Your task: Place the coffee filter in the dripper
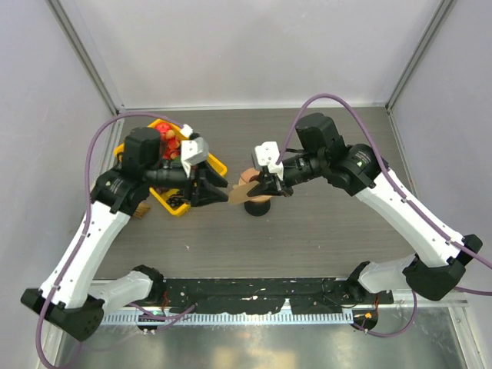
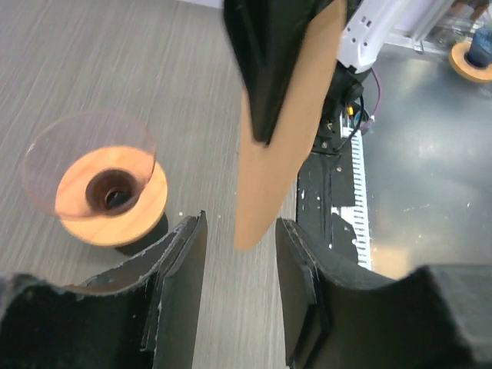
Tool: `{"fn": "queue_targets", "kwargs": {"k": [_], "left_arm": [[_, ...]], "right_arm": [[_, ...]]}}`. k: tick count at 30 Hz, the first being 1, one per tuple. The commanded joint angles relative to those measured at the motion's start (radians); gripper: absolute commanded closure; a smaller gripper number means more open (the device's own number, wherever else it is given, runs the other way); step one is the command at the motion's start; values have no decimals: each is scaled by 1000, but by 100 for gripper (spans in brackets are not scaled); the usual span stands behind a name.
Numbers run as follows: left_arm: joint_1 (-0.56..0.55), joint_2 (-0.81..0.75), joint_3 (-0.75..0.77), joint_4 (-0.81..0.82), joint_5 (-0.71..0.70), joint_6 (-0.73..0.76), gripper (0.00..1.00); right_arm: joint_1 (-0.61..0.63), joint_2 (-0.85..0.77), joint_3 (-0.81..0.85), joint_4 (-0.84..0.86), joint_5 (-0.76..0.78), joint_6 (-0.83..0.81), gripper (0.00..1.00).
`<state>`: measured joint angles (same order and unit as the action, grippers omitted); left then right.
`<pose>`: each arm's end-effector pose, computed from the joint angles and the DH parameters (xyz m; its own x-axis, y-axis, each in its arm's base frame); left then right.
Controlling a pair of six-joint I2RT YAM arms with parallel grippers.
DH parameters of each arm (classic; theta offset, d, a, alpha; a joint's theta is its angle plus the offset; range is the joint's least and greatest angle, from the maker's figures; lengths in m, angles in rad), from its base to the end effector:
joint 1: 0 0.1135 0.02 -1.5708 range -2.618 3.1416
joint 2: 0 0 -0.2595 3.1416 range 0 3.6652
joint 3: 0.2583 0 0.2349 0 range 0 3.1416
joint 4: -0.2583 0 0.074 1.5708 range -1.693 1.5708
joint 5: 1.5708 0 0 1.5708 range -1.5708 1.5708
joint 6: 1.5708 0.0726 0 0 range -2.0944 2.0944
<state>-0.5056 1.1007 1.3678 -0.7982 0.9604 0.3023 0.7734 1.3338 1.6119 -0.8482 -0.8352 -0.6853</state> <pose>0.1509 -0.1515 0.4041 -0.1563 0.2816 -0.9467 0.9871 0.0790 -0.1395 0.1515 0.2231 0.4196 0.2803 -0.3198 -0.9050 -0.9531 -0.2045 -0.2230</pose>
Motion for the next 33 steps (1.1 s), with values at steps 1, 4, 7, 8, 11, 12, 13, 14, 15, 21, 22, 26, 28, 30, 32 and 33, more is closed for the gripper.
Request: {"fn": "queue_targets", "kwargs": {"k": [1, 4, 7, 8, 11, 12, 13, 14, 15, 21, 22, 26, 28, 30, 32, 33], "left_arm": [[99, -108, -101, 353, 198, -352, 53], [98, -93, -102, 523, 233, -538, 62], [91, -68, -69, 545, 242, -583, 67], [90, -67, -67, 544, 241, -582, 67], [76, -68, -68, 544, 239, -583, 65], [70, -68, -70, 544, 244, -586, 65], [64, -71, -72, 544, 244, -588, 66], [61, -70, -75, 544, 245, -589, 67], [56, -70, -76, 544, 250, -591, 68], [41, -68, -73, 544, 258, -609, 72], [38, -65, -76, 544, 255, -612, 73], [32, -62, -78, 544, 242, -615, 76], [27, -59, -79, 544, 235, -617, 76], [24, -55, -78, 544, 233, -620, 78], [21, -52, -79, 544, 232, -618, 82], [19, -52, -81, 544, 233, -618, 85]], "right_arm": [[6, -71, -46, 60, -24, -57, 95], [7, -84, -72, 93, -27, -66, 95], [7, -79, -69, 97, -28, -76, 95], [13, -76, -66, 95, -27, -77, 95], [17, -73, -61, 95, -24, -76, 95], [18, -73, -63, 95, -22, -79, 95], [20, -73, -63, 94, -19, -77, 95], [23, -74, -64, 92, -19, -77, 95], [21, -74, -64, 93, -16, -77, 95], [29, -76, -69, 90, -12, -69, 95], [27, -76, -69, 92, -12, -69, 95], [30, -77, -72, 98, -8, -63, 95], [30, -79, -73, 98, -11, -63, 95], [32, -82, -75, 104, -8, -62, 95], [32, -84, -75, 104, -10, -62, 95], [32, -82, -76, 103, -10, -62, 95]]}}
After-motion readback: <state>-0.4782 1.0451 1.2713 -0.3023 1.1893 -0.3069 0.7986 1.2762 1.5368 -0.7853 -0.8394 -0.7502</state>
